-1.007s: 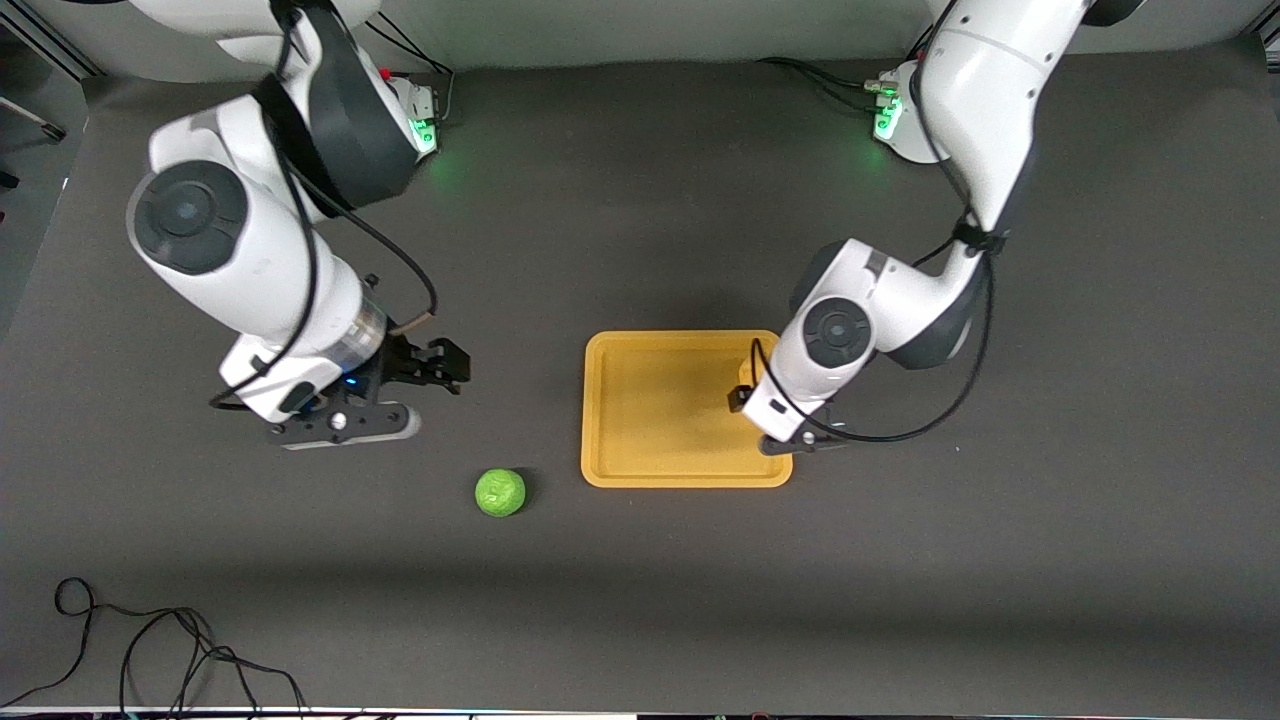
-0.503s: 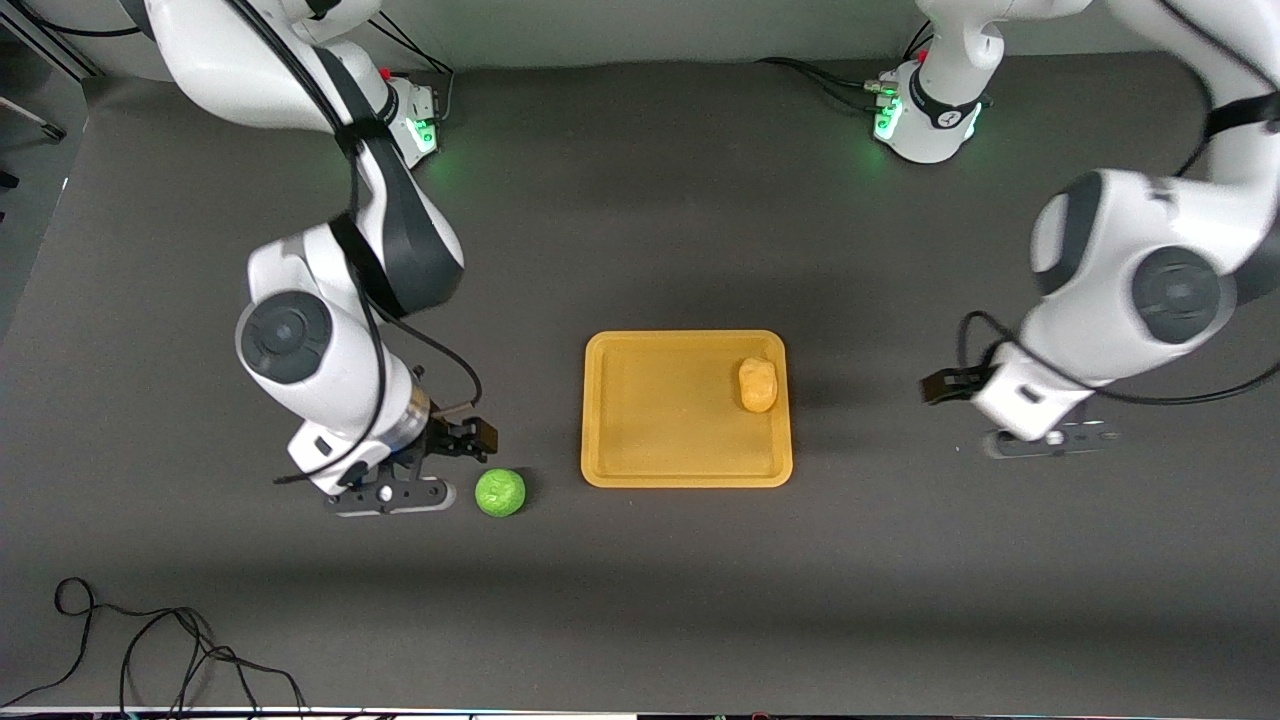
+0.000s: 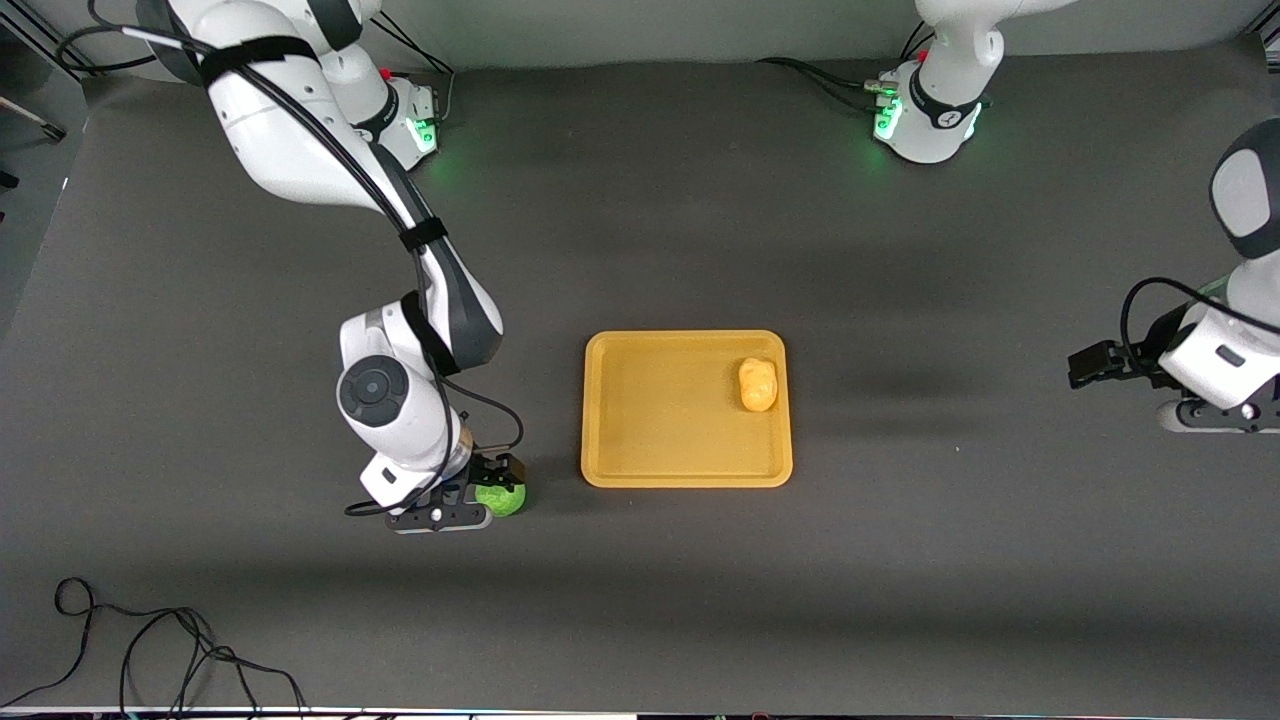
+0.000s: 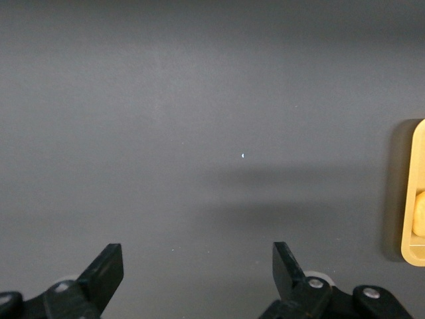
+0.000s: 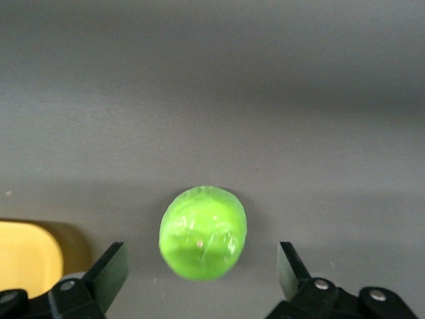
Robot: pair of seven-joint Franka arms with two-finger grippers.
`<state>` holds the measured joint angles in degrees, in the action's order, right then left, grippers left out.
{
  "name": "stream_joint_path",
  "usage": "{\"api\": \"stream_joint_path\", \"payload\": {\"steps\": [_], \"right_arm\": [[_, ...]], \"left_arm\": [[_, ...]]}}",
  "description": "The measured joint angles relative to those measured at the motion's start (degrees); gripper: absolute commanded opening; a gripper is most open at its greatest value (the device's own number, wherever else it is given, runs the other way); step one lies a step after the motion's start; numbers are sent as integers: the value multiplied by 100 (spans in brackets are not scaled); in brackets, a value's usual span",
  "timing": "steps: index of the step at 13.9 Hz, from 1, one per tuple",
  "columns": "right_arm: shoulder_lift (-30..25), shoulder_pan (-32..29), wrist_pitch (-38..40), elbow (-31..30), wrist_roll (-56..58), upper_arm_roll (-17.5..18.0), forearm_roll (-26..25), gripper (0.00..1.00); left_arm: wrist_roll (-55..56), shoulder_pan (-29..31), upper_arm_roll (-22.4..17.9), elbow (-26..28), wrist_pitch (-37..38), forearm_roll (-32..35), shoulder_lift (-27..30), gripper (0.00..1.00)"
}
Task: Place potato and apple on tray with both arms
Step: 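Grasp the green apple with the right gripper while the left gripper withdraws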
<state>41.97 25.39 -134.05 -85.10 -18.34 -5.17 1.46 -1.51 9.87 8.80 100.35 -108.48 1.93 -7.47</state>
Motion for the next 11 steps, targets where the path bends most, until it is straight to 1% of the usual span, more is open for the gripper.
{"api": "stream_joint_path", "payload": {"steps": [2, 4, 6, 7, 11], "right_arm": [[265, 8, -342, -33, -4, 3, 0, 100], [471, 7, -571, -42, -11, 2, 0, 100], [562, 7, -626, -42, -14, 2, 1, 73], [567, 7, -627, -41, -17, 2, 1, 67], [444, 7, -502, 15, -24, 0, 5, 67]], "left_arm": [[3, -16, 81, 39, 0, 0, 164, 100], [3, -38, 111, 44, 0, 0, 213, 100], [3, -61, 117, 24, -20, 0, 213, 100], [4, -79, 119, 4, -27, 0, 207, 100], [2, -92, 121, -53, -24, 0, 154, 100]]}}
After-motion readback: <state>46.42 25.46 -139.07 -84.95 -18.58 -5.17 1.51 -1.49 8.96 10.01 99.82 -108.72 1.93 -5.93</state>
